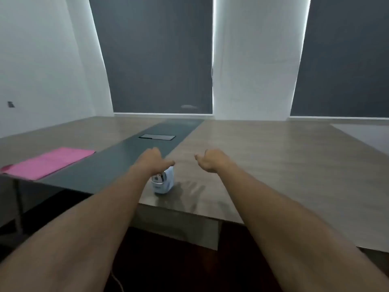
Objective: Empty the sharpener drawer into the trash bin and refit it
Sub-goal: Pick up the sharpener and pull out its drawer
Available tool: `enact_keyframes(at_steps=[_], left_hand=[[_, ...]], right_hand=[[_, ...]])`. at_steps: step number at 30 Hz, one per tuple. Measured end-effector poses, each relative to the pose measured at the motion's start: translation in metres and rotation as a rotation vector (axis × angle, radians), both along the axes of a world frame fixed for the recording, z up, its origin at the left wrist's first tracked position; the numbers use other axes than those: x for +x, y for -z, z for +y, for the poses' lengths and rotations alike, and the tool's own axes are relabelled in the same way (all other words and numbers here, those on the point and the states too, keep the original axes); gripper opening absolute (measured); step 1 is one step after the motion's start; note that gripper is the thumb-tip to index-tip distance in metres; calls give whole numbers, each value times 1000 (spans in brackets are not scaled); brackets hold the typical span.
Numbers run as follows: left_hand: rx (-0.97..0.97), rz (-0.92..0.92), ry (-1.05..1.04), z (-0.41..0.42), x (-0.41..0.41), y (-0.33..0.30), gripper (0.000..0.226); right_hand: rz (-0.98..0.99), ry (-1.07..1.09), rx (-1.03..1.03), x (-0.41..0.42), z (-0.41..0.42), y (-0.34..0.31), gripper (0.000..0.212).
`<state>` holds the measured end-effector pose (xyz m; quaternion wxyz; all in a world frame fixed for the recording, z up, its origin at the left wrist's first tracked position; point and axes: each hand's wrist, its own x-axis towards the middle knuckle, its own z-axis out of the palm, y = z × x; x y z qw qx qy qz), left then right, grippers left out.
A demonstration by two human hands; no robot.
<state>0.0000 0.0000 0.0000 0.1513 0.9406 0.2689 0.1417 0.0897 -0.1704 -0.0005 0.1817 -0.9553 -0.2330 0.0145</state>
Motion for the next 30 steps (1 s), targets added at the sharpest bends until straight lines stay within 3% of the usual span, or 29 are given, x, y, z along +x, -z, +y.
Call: enact_keyframes(at_steps=[5,11,15,19,24,30], left_hand=[[-146,23,-79,3,3,36,95],[-272,-145,-141,7,10,57,69],[-441,-240,-208,13,17,55,74],[-695,-383,-205,17,25,53,77],[-943,-489,-133,-3,37,42,58],[-1015,-508,-4,-34,55,33,35]], right_hand=[[-21,-18,0,-4,12,17,64],[-34,-77,48,-2,15,26,57],[-9,-60,115,7,12,31,55],[143,-16,244,12,9,30,62],[698,10,531,12,-1,32,79],[814,-32,726,15,-11,41,86]])
